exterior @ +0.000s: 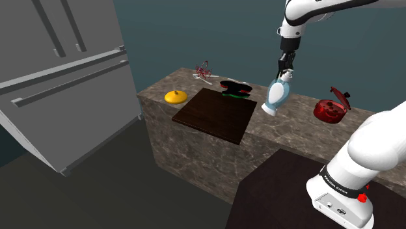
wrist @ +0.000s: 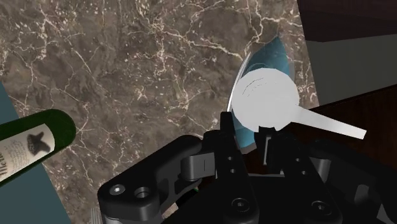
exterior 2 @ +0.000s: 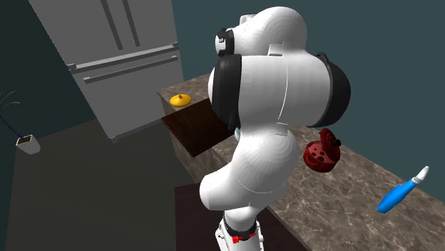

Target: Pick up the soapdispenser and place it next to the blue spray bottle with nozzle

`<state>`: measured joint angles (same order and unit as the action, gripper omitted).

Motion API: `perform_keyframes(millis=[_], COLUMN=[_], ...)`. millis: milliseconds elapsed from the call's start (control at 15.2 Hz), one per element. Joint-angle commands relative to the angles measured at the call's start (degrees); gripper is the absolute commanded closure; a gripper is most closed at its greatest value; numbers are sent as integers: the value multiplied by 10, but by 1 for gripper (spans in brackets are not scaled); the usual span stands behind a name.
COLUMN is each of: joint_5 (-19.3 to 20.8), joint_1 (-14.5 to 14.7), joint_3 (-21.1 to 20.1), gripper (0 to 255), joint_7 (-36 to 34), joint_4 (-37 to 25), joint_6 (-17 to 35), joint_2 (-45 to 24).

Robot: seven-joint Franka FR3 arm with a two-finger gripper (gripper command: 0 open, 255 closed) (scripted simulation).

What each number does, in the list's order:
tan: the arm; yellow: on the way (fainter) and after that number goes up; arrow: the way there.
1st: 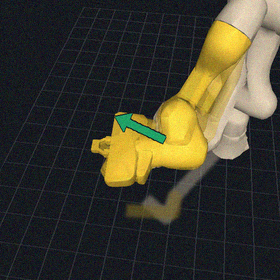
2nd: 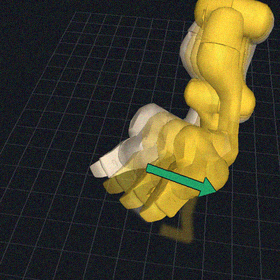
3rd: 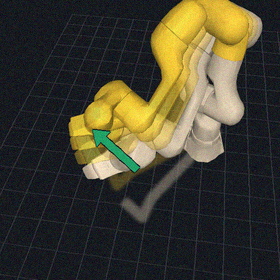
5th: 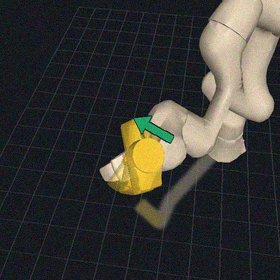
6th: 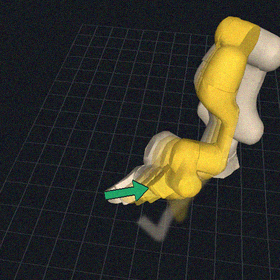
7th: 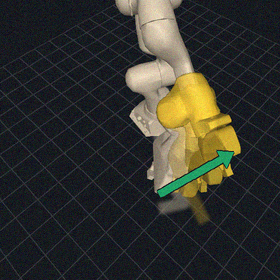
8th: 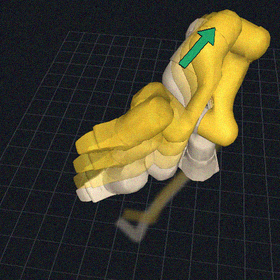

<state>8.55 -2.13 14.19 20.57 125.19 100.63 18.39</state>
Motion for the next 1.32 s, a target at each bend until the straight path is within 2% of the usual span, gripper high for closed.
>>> perform_keyframes(millis=[0,1254], joint_5=[-1,-7], joint_1=[0,4], joint_3=[-1,-8], gripper=[255,255], joint_7=[1,12], joint_4=[-13,-170], joint_6=[-15,-161], joint_2=[2,-9])
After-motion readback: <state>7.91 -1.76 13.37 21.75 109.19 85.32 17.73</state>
